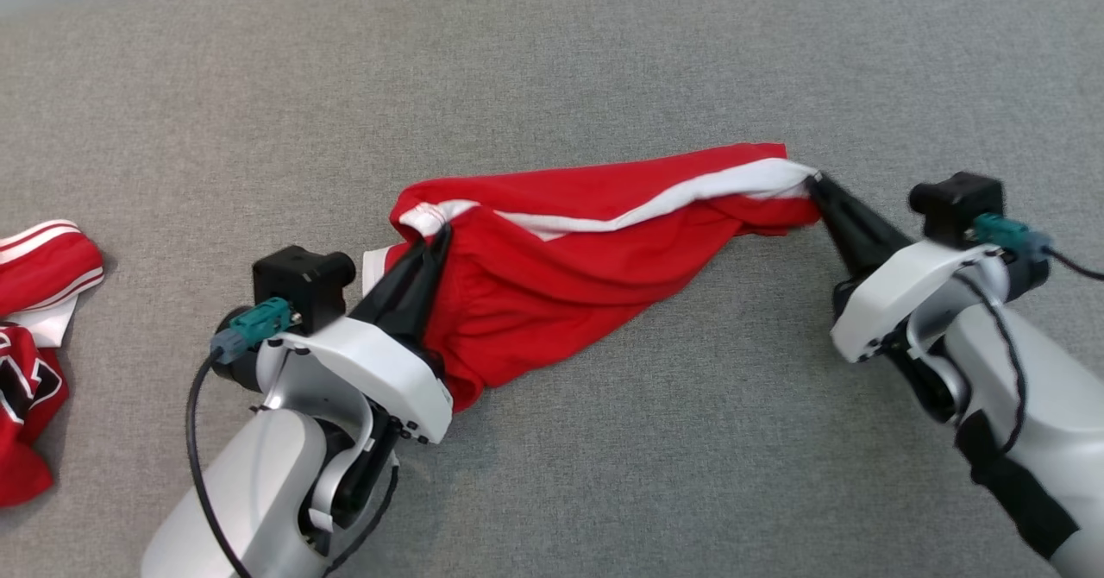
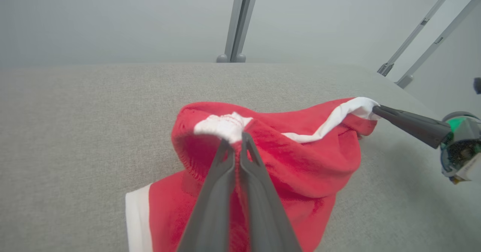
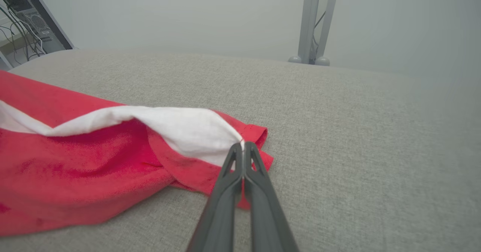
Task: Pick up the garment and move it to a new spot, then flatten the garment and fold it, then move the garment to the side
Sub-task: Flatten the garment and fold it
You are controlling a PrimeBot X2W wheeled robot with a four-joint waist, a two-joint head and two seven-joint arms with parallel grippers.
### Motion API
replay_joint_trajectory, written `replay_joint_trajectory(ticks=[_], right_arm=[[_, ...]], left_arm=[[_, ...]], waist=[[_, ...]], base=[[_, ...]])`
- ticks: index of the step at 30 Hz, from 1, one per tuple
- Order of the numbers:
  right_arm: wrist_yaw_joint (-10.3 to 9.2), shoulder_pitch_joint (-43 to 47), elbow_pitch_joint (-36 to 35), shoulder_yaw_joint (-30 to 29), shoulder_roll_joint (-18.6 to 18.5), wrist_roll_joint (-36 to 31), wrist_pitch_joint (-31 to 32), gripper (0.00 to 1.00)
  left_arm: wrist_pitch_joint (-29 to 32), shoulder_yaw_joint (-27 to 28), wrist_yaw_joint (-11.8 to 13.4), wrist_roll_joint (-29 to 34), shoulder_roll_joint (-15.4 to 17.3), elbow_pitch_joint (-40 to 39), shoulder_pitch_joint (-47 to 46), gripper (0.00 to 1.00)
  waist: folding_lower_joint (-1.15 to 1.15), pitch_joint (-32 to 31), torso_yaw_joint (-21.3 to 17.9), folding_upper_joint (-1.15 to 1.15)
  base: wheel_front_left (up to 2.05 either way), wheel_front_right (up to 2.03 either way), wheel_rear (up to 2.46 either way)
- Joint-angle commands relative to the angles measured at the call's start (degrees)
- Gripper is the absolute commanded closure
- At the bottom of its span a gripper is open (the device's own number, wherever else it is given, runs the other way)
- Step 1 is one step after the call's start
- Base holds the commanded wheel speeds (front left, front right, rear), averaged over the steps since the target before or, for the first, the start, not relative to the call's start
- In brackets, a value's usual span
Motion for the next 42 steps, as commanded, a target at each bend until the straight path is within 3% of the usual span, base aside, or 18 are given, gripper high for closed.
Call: replay_joint_trajectory(ticks=[1, 5, 15, 22, 29, 35, 42], right_arm=[[-0.04, -1.0, -0.2, -0.5, -1.3, 0.4, -0.8, 1.00], [-0.04, -2.1, -4.2, -3.7, -3.5, 0.0, -1.6, 1.00], [-0.04, 2.2, -23.0, -17.8, -8.0, -8.1, -1.5, 1.00], [-0.04, 7.8, -40.1, -28.6, -7.1, -14.8, 6.0, 1.00], [-0.04, 12.3, -50.9, -33.5, -4.5, -17.8, 13.3, 1.00], [-0.04, 12.8, -52.9, -33.6, -2.5, -17.2, 17.2, 1.00], [-0.02, 3.0, -44.0, -31.0, -2.5, -14.8, 15.5, 1.00]], left_arm=[[-0.8, 0.6, 0.0, 0.6, 0.7, -0.7, -1.1, 1.00], [-2.5, 1.9, 0.3, 1.3, 2.0, -3.3, -1.9, 1.00], [-1.4, 5.1, 0.5, 1.7, 7.1, -13.5, -3.4, 1.00], [1.0, 7.3, 2.2, 3.2, 10.7, -24.5, -5.2, 1.00], [2.7, 8.3, 3.6, 3.1, 11.9, -28.5, -4.9, 1.00], [3.7, 7.4, 2.3, 2.5, 12.0, -26.5, -6.7, 1.00], [2.0, 5.7, -2.9, 2.4, 9.7, -16.7, -15.8, 1.00]], waist=[[0.00, 0.0, -0.1, 0.00], [0.00, -0.7, -1.0, 0.00], [0.00, -4.5, -3.9, 0.00], [0.00, -7.6, -5.3, 0.00], [0.00, -8.4, -5.9, 0.00], [0.00, -6.9, -6.0, 0.00], [0.00, -3.6, -5.2, 0.00]], base=[[0.00, 0.00, 0.00], [0.00, 0.00, 0.00], [0.00, 0.00, 0.00], [0.00, 0.00, 0.00], [0.00, 0.00, 0.00], [0.00, 0.00, 0.00], [0.00, 0.00, 0.00]])
